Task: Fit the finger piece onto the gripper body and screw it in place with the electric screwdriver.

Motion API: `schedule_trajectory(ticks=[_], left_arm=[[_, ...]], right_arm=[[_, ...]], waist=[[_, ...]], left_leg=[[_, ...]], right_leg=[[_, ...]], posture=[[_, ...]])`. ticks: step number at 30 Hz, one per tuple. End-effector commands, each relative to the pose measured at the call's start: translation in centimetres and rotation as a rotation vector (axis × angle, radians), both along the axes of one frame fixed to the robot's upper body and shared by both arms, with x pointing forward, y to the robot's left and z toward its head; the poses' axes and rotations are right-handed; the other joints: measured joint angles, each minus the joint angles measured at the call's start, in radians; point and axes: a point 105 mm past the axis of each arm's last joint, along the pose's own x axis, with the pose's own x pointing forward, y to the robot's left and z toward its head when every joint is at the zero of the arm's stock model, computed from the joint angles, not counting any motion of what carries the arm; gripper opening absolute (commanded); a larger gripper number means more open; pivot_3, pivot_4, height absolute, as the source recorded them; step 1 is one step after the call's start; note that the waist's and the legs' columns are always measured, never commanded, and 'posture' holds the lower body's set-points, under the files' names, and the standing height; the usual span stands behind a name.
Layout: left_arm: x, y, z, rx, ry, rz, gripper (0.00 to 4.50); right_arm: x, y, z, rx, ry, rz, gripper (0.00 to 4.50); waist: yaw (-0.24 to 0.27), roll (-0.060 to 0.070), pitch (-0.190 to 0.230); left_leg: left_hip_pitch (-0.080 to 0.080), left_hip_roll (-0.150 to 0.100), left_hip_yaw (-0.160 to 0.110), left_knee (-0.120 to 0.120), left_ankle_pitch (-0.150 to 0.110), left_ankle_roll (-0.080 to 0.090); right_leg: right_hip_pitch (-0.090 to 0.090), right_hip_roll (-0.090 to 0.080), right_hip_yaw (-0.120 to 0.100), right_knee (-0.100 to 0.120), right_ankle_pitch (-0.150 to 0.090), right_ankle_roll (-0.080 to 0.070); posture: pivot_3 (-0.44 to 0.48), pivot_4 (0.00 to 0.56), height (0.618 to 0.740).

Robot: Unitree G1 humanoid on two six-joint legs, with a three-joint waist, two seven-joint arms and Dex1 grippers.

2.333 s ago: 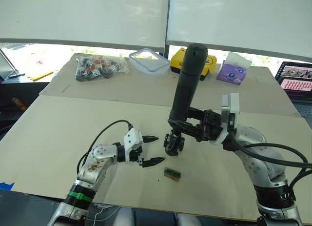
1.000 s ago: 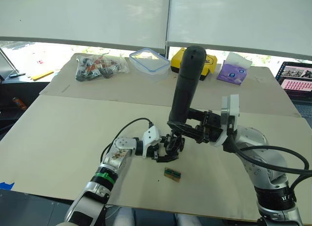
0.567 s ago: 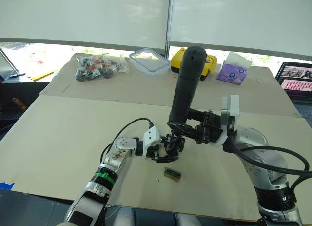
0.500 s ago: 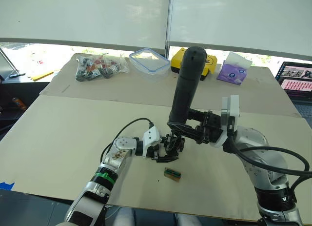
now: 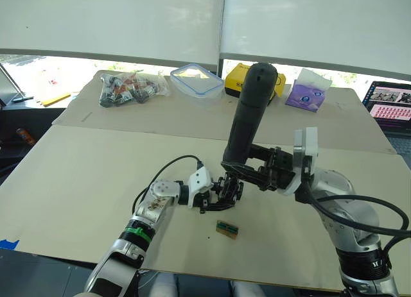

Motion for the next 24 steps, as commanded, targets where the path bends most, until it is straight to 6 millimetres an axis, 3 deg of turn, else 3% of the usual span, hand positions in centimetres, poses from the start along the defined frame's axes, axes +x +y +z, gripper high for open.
schedule_trajectory(ticks=[1,24], left_arm=[[-0.6,0.0,-1.0,0.018,0.033,-0.012,2.33],[-0.8,0.0,-1.4,0.025,0.042,0.006,2.33]], right_arm=[[0.1,0.2,-1.0,-0.04,0.034,-0.006,1.91],[1.3,1.1,-3.4,-0.16,0.179,-0.061,1.91]], waist=[[0.0,0.0,0.0],[0.0,0.0,-0.003]], left_leg=[[0.0,0.0,0.0,0.0,0.0,0.0],[0.003,0.0,0.0,0.0,0.0,0.0]], right_leg=[[0.0,0.0,0.0,0.0,0.0,0.0],[0.002,0.0,0.0,0.0,-0.004,-0.006]], posture=[[0.0,0.15,0.74],[0.0,0.15,0.74]])
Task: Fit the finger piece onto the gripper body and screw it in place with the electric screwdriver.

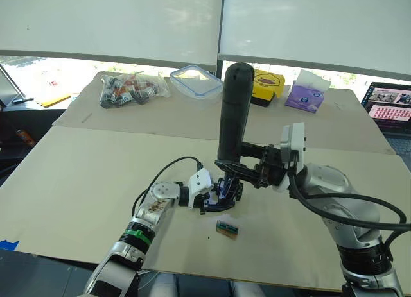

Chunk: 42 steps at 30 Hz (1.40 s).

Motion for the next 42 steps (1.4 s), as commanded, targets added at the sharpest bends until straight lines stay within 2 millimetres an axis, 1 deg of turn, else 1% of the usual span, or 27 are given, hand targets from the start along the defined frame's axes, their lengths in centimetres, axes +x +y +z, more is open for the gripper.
schedule_trajectory(ticks=[1,9,16,18,20,24,27,29,34,36,37,38,39,42], left_arm=[[-0.7,0.0,-1.1,0.023,0.046,-0.015,2.33],[-0.8,0.0,-1.3,0.025,0.048,-0.016,2.33],[-0.6,0.1,-1.3,0.031,0.031,-0.001,2.33],[-0.4,0.1,-1.4,0.033,0.032,0.011,2.33],[-0.3,0.1,-1.5,0.035,0.036,0.019,2.33],[0.2,0.2,-1.7,0.051,0.03,0.051,2.33],[0.2,0.2,-1.8,0.054,0.032,0.059,2.33],[0.2,0.2,-1.9,0.055,0.034,0.06,2.33],[0.2,0.1,-1.9,0.045,0.064,0.06,2.33],[0.3,0.0,-1.7,0.026,0.088,0.065,3.34],[0.4,0.0,-1.5,0.014,0.089,0.081,3.63],[0.7,0.0,-1.2,0.0,0.079,0.096,4.18],[0.6,0.2,-1.2,0.011,0.067,0.088,4.46],[0.3,0.9,-1.4,0.04,0.044,0.071,4.46]], right_arm=[[0.6,-0.1,-3.2,-0.081,0.133,-0.032,1.91],[0.3,-0.3,-3.2,-0.085,0.128,-0.02,1.91],[0.2,-0.7,-2.0,-0.069,0.091,-0.002,1.91],[0.1,-0.8,-1.2,-0.054,0.066,0.014,1.91],[-0.3,-0.9,0.1,-0.019,0.023,0.044,1.91],[-1.3,-1.2,4.0,0.095,-0.101,0.123,1.91],[-1.8,-1.7,5.8,0.136,-0.174,0.15,1.91],[-2.3,-2.1,6.5,0.146,-0.21,0.17,1.91],[-2.8,-2.4,6.5,0.139,-0.218,0.192,1.91],[-2.9,-2.6,6.4,0.136,-0.217,0.193,1.91],[-3.0,-2.6,6.3,0.136,-0.217,0.192,1.91],[-3.1,-2.7,6.4,0.138,-0.218,0.19,1.91],[-3.2,-2.8,6.4,0.138,-0.218,0.191,1.91],[-3.6,-3.3,6.5,0.138,-0.219,0.188,1.91]], waist=[[0.0,0.0,0.0],[0.0,0.0,-0.001],[0.0,0.0,-0.001],[0.001,0.0,-0.001],[0.001,0.0,-0.001],[0.002,0.0,-0.001],[0.002,0.0,0.0],[0.003,0.0,0.0],[0.003,0.001,0.0],[0.003,0.001,0.0],[0.003,0.001,0.0],[0.004,0.001,0.0],[0.004,0.001,0.0],[0.003,0.001,0.0]], left_leg=[[0.0,0.0,0.0,0.0,0.0,0.0],[0.0,0.0,0.0,0.0,0.0,0.0],[0.0,0.0,0.0,0.0,0.0,0.0],[0.0,0.0,0.0,0.0,0.0,0.0],[0.0,0.0,0.0,0.0,0.0,0.0],[0.0,0.0,0.0,0.0,0.0,0.0],[-0.002,-0.001,0.0,0.0,0.0,0.0],[-0.002,-0.001,0.0,0.0,0.0,0.0],[-0.002,-0.001,0.0,0.0,0.0,0.0],[-0.002,-0.001,0.0,0.0,0.0,0.0],[-0.002,-0.001,0.0,0.0,0.0,0.0],[-0.002,-0.001,0.0,0.0,0.0,0.0],[-0.002,-0.001,0.0,0.0,0.0,0.0],[-0.002,-0.001,0.0,0.0,0.0,0.0]], right_leg=[[0.0,0.0,0.0,0.0,0.0,0.0],[0.0,0.0,0.0,0.0,0.0,0.0],[0.0,0.0,0.0,-0.001,0.0,0.0],[0.0,0.0,0.0,-0.001,0.0,0.0],[0.0,0.0,0.0,-0.001,0.0,0.0],[0.0,0.0,0.0,-0.001,0.0,0.0],[-0.001,0.0,0.0,-0.001,0.0,0.0],[-0.001,0.0,0.0,-0.001,0.0,0.0],[0.0,0.0,0.0,-0.001,0.0,0.0],[-0.001,0.0,0.0,-0.001,0.0,0.0],[0.0,0.0,0.0,-0.001,0.0,0.0],[-0.001,0.0,0.0,-0.001,0.0,0.0],[0.0,0.0,0.0,-0.001,0.0,0.0],[-0.001,0.0,0.0,-0.001,0.0,0.0]], posture=[[0.0,0.15,0.74],[0.0,0.15,0.74],[0.0,0.15,0.74],[0.0,0.15,0.74],[0.0,0.15,0.74],[0.0,0.15,0.74],[0.0,0.15,0.74],[0.0,0.15,0.74],[0.0,0.15,0.74],[0.0,0.15,0.74],[0.0,0.15,0.74],[0.0,0.15,0.74],[0.0,0.15,0.74],[0.0,0.15,0.74]])
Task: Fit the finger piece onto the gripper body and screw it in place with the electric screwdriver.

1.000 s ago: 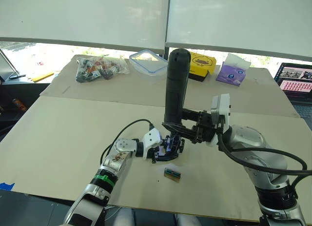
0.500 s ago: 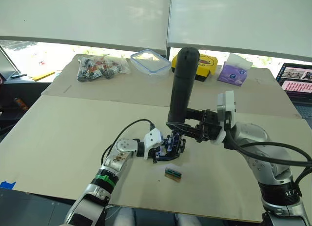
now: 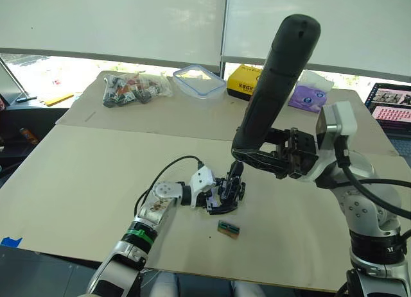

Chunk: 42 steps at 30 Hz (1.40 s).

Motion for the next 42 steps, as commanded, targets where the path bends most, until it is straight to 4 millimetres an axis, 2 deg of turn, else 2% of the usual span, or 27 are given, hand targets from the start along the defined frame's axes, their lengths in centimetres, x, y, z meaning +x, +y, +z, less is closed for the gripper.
schedule_trajectory(ticks=[1,4,8,11,13,18,22,27,29,32,38,42], left_arm=[[-0.3,1.5,-1.5,0.055,0.027,0.025,4.46],[-0.7,3.5,-1.2,0.062,0.01,0.046,4.46],[-1.8,7.0,-0.7,0.077,-0.002,0.049,4.46],[-2.5,10.5,-0.5,0.09,0.024,0.092,4.46],[-2.9,12.5,-1.0,0.116,0.027,0.121,4.46],[-3.7,14.7,-1.1,0.114,0.017,0.132,4.46],[-5.1,16.5,0.6,0.048,0.014,0.102,4.46],[-6.3,18.8,1.9,0.054,-0.016,0.078,4.46],[-6.7,18.7,2.3,0.055,-0.023,0.047,4.46],[-7.1,17.5,2.9,0.047,-0.034,-0.006,4.46],[-7.5,12.4,2.8,0.074,-0.053,-0.143,4.46],[-8.1,9.6,2.0,0.073,-0.032,-0.224,4.46]], right_arm=[[-1.7,-0.9,2.0,0.034,-0.093,0.015,1.91],[-2.1,-1.8,2.5,0.032,-0.104,-0.016,1.91],[-2.3,-4.0,2.7,0.009,-0.1,-0.106,1.91],[-2.5,-6.0,2.3,-0.009,-0.078,-0.184,1.91],[-2.9,-6.5,2.1,-0.002,-0.07,-0.211,1.91],[-3.4,-6.1,1.5,-0.008,-0.054,-0.231,1.91],[-3.6,-7.6,0.4,-0.026,-0.023,-0.318,1.91],[-4.4,-9.2,-1.0,-0.071,-0.001,-0.399,1.91],[-4.6,-8.9,-0.9,-0.064,-0.013,-0.395,1.91],[-4.7,-7.6,-0.3,-0.021,-0.03,-0.363,1.91],[-5.9,-2.8,-0.5,0.003,-0.046,-0.172,1.91],[-6.2,-0.8,-1.7,0.009,-0.006,-0.099,1.91]], waist=[[-0.002,0.0,0.0],[-0.013,0.0,0.0],[-0.027,0.0,0.0],[-0.027,0.001,0.001],[-0.028,0.001,0.001],[-0.028,0.001,0.001],[-0.026,0.0,0.002],[-0.02,0.0,0.002],[-0.018,0.0,0.002],[-0.019,0.0,0.003],[-0.02,-0.001,0.003],[-0.017,-0.001,0.003]], left_leg=[[0.0,0.0,0.0,0.0,0.0,0.0],[0.0,0.0,0.0,-0.001,0.0,0.0],[0.001,0.0,0.0,-0.004,0.0,0.0],[0.002,0.0,0.0,-0.006,0.0,0.0],[0.002,0.0,0.0,-0.006,0.0,0.0],[0.003,0.0,0.001,-0.006,0.0,0.0],[0.002,0.0,0.001,-0.007,0.0,0.0],[0.001,0.0,0.002,-0.01,0.0,0.0],[0.001,0.0,0.002,-0.01,0.0,0.0],[0.001,0.0,0.002,-0.01,0.0,0.0],[0.001,0.0,0.002,-0.01,0.0,0.0],[-0.001,0.0,0.002,-0.01,0.0,0.0]], right_leg=[[0.0,0.0,0.0,0.0,0.0,0.0],[-0.001,0.0,0.0,0.0,0.0,0.0],[-0.001,0.0,0.0,0.001,0.0,0.0],[-0.002,0.0,0.001,0.001,-0.001,-0.001],[-0.002,0.0,0.001,0.001,-0.001,-0.002],[-0.003,-0.001,0.001,0.001,-0.001,-0.003],[-0.002,-0.001,0.001,0.0,-0.002,-0.003],[-0.005,-0.001,0.001,-0.001,-0.002,-0.004],[-0.006,-0.001,0.001,-0.001,-0.002,-0.004],[-0.006,-0.002,0.001,-0.001,-0.002,-0.004],[-0.006,-0.001,0.001,0.0,-0.002,-0.004],[-0.006,-0.001,0.001,-0.001,-0.002,-0.004]], posture=[[0.0,0.15,0.74],[0.0,0.15,0.74],[0.0,0.15,0.74],[0.0,0.15,0.74],[0.0,0.15,0.74],[0.0,0.15,0.74],[0.0,0.15,0.74],[0.0,0.15,0.74],[0.0,0.15,0.74],[0.0,0.15,0.74],[0.0,0.15,0.74],[0.0,0.15,0.74]])
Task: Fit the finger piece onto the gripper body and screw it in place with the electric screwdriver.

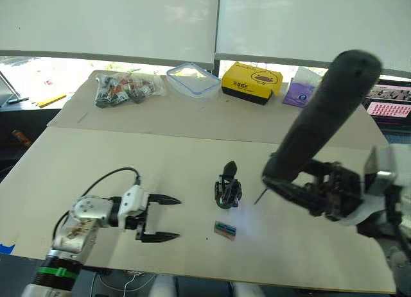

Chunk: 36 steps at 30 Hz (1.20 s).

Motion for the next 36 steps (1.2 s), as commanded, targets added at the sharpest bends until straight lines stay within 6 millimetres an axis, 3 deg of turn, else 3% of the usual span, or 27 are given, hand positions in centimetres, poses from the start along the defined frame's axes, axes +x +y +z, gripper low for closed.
schedule_trajectory(ticks=[1,12,19,36], left_arm=[[-0.6,-2.2,-0.4,0.025,-0.013,-0.076,4.46],[0.1,-6.9,-3.1,0.077,0.011,-0.1,4.46],[0.8,-7.7,-3.9,0.091,0.005,-0.059,4.46],[-0.1,-8.5,-4.1,0.096,0.021,-0.088,4.46]], right_arm=[[-0.8,1.4,-0.1,0.015,-0.036,0.046,1.91],[-0.6,2.9,-3.5,-0.046,-0.036,0.1,1.91],[-0.4,3.1,-4.6,-0.053,-0.056,0.107,1.91],[0.9,3.8,-5.3,-0.051,-0.061,0.085,1.91]], waist=[[0.002,0.0,0.0],[0.016,-0.001,0.0],[0.018,0.0,0.0],[0.023,0.0,0.0]], left_leg=[[0.0,0.0,0.0,0.0,0.0,0.0],[-0.001,0.0,0.0,0.004,0.0,0.0],[0.0,0.0,-0.001,0.008,0.0,0.0],[0.0,-0.001,-0.001,0.01,0.0,0.0]], right_leg=[[0.0,0.0,0.0,0.0,0.0,0.0],[0.001,0.0,0.0,0.001,0.0,0.001],[0.004,0.0,-0.001,0.001,0.0,0.001],[0.006,0.0,-0.001,0.001,0.0,0.002]], posture=[[0.0,0.15,0.74],[0.0,0.15,0.74],[0.0,0.15,0.74],[0.0,0.15,0.74]])
